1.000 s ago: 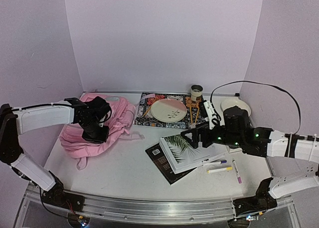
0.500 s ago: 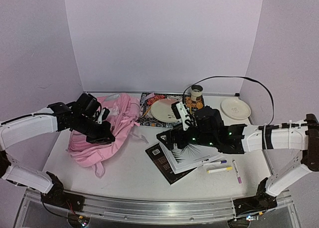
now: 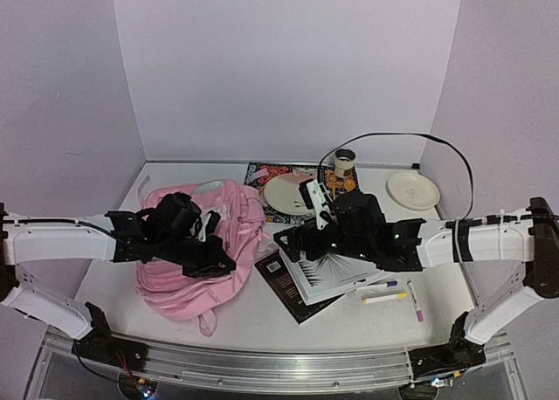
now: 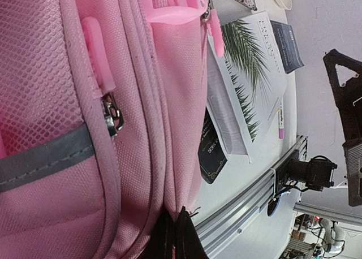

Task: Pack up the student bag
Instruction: Move the student bag to the center of the board, then pick up the student bag from the center of the board.

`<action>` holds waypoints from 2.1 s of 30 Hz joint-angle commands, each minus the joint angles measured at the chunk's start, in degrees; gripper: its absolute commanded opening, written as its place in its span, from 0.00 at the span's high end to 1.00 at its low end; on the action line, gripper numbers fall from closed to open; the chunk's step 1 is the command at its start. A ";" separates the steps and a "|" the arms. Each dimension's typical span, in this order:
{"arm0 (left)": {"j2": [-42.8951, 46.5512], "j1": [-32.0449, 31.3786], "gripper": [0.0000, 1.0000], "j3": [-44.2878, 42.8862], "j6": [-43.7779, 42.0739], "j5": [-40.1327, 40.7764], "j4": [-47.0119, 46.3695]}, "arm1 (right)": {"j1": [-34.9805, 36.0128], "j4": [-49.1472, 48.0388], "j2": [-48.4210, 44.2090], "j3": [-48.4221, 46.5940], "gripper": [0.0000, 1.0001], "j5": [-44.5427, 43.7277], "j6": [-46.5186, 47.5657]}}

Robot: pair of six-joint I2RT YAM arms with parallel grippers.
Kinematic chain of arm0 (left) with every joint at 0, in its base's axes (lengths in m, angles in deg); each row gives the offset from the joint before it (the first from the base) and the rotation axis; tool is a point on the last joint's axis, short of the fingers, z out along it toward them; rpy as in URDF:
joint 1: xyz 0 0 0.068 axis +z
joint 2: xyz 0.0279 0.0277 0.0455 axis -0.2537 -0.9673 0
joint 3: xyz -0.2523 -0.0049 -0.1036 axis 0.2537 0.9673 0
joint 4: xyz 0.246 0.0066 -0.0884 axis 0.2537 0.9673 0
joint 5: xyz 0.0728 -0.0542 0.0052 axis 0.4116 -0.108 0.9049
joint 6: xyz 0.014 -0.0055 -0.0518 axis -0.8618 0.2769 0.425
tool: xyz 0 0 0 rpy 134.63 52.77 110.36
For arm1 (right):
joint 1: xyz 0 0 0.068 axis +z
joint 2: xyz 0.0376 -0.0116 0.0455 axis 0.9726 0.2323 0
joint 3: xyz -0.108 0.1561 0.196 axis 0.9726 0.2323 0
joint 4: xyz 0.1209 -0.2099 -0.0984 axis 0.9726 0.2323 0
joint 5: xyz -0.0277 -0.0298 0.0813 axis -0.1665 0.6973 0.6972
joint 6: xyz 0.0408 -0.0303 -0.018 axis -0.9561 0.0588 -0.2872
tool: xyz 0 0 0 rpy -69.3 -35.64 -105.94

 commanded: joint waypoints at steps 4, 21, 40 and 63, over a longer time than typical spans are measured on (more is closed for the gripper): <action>-5.77 -4.58 1.00 -3.13 3.10 1.28 -19.50 | 0.22 3.30 0.92 -1.99 0.02 -5.46 1.17; -2.95 -1.23 0.40 -11.68 -13.69 21.51 7.02 | -0.07 10.09 8.87 -9.82 0.09 -8.44 7.32; -18.02 -8.31 0.22 -20.62 -16.88 33.01 26.98 | -0.14 14.10 7.70 -6.55 0.06 -9.81 4.91; -23.19 -10.86 1.00 -26.14 -16.01 37.66 30.21 | -0.14 13.24 8.36 -7.48 0.04 -7.98 5.46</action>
